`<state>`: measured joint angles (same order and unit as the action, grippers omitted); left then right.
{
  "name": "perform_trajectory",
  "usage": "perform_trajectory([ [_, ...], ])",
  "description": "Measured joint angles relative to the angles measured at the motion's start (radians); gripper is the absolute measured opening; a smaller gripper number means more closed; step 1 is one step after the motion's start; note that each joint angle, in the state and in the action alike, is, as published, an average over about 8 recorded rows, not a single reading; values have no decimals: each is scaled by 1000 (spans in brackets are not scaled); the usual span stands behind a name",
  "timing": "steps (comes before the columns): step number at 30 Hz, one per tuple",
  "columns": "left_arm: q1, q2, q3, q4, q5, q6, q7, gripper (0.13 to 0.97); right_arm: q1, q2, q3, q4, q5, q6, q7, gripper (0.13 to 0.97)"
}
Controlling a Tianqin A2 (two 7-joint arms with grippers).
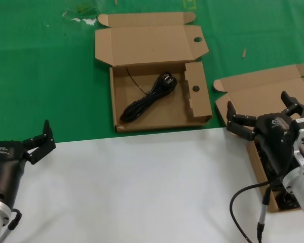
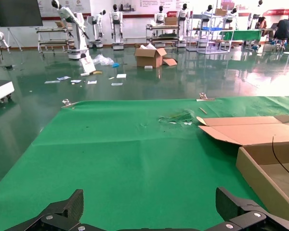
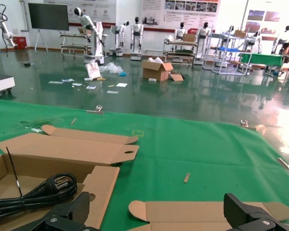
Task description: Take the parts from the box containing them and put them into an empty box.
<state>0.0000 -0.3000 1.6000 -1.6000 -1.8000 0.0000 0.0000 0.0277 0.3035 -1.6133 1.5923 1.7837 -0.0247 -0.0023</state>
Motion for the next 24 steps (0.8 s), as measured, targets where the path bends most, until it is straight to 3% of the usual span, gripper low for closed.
perform_trajectory([
  [24, 0, 0, 0, 0, 0, 0, 0, 966, 0, 0, 0, 0, 0, 0, 0, 966],
])
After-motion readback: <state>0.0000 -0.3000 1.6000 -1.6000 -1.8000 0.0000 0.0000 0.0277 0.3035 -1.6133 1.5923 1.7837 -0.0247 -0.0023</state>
